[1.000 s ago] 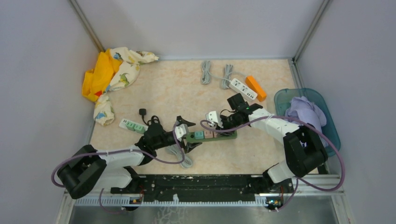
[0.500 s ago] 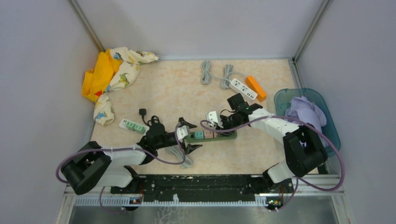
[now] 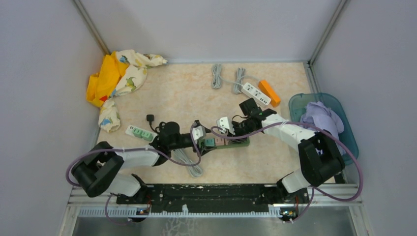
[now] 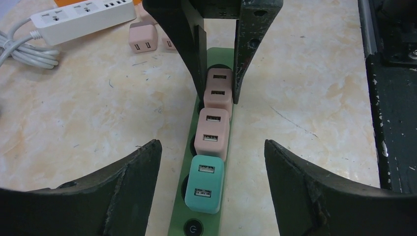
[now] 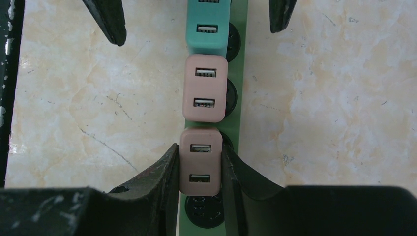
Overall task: Pull the plug off the socket
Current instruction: Remove the plug from the socket.
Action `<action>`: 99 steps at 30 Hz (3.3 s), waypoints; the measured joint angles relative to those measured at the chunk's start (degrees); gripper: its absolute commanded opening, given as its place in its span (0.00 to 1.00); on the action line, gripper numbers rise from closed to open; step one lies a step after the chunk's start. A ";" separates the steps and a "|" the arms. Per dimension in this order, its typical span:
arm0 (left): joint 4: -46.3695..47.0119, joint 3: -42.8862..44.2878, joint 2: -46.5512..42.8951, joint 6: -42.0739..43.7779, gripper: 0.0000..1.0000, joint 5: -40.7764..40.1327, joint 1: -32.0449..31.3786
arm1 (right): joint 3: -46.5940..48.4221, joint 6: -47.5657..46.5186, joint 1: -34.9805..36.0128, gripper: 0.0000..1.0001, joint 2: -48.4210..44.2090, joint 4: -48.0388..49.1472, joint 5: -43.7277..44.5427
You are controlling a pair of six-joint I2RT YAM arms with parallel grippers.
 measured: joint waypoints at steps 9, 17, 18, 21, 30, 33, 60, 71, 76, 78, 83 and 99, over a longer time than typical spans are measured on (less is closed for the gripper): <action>-5.53 6.51 5.99 0.28 0.65 1.51 0.24 | 0.35 0.00 0.00 0.00 0.00 -0.24 -0.02; -8.55 7.56 8.94 1.97 0.63 1.55 0.48 | 0.35 0.00 -0.09 0.00 0.00 -0.33 -0.02; -8.55 7.54 9.05 2.08 0.62 1.55 0.50 | 0.35 0.00 -0.09 0.00 0.00 -0.31 -0.02; -8.44 7.54 9.68 2.60 0.61 1.75 0.50 | 0.35 0.00 -0.09 0.00 0.00 -0.31 -0.02; -7.30 8.13 13.64 3.28 0.19 4.15 0.72 | 0.37 0.00 -0.11 0.00 0.87 -0.44 -0.17; -7.32 8.50 14.08 3.43 0.05 5.20 0.85 | 0.37 0.52 -0.37 0.00 0.96 -0.31 -0.46; -7.78 9.29 15.08 4.44 0.01 7.45 1.14 | -2.80 2.36 -3.34 0.00 0.96 3.89 -6.93; -7.65 9.79 15.15 4.90 0.01 7.69 1.29 | -2.91 4.79 -6.62 0.00 0.96 4.44 -9.07; -7.69 9.97 15.47 4.98 0.01 7.91 1.11 | -2.91 -2.19 -7.02 0.00 0.96 1.27 -10.71; -7.74 10.03 15.56 4.98 0.01 7.98 1.09 | -2.91 -2.99 -6.40 0.00 0.96 1.01 -10.84; -8.26 10.03 15.56 4.94 0.01 8.35 1.22 | -2.91 1.70 -4.28 0.00 0.94 3.50 -8.15; -7.41 10.01 15.56 4.96 0.01 8.15 1.20 | -3.13 -2.56 -6.19 0.00 0.42 1.77 -10.19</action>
